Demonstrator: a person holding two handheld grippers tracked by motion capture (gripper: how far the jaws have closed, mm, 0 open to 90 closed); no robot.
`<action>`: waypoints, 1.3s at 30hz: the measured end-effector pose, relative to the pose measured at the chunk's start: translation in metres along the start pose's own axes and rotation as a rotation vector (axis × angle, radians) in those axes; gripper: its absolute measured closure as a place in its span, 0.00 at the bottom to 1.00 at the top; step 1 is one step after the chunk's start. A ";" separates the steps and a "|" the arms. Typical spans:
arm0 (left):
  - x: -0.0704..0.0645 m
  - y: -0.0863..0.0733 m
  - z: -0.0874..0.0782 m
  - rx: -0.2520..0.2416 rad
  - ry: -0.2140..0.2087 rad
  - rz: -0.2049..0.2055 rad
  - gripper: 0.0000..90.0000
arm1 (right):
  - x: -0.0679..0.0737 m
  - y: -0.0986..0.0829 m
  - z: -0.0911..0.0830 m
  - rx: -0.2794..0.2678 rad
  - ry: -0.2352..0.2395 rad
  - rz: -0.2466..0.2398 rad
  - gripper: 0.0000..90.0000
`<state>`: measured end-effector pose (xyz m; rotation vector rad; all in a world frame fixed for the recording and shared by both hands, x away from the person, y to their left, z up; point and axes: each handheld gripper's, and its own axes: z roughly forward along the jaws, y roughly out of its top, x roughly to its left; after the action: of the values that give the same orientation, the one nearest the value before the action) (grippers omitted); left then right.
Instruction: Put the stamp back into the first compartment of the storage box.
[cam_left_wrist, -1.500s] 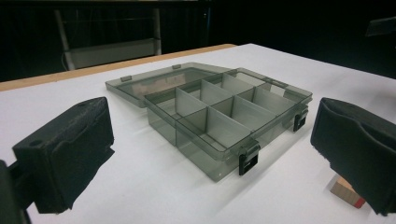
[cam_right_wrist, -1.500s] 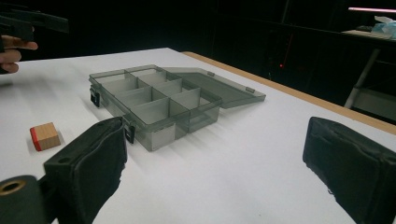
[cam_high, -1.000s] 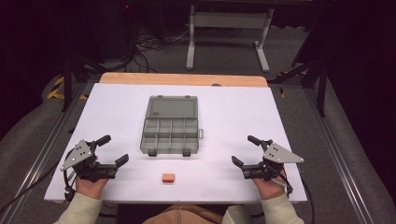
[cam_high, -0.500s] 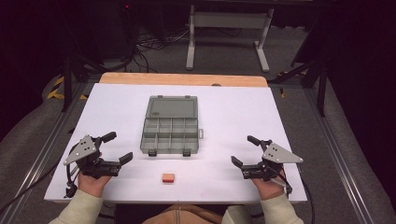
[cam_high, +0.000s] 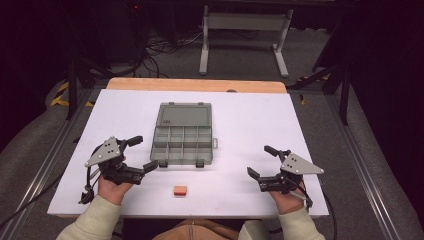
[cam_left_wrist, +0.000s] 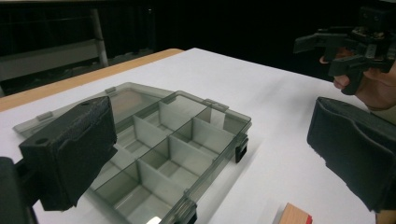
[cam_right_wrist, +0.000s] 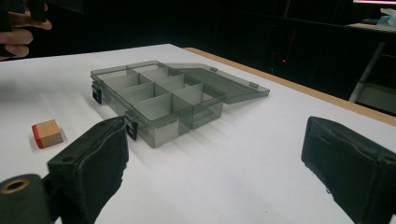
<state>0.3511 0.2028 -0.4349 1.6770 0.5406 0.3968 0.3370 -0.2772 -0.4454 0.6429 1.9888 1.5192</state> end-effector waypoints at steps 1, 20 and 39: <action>0.000 0.001 0.003 0.002 -0.006 0.003 0.02 | 0.000 0.000 0.000 0.000 0.000 0.000 0.09; -0.013 0.008 0.042 0.074 -0.139 0.039 0.01 | 0.000 -0.001 0.000 0.001 0.005 0.007 0.09; -0.018 0.005 0.055 0.272 -0.337 0.084 0.01 | 0.000 -0.001 0.002 0.010 0.014 0.006 0.09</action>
<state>0.3663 0.1471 -0.4384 1.9837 0.2821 0.0962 0.3381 -0.2759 -0.4470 0.6444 2.0078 1.5230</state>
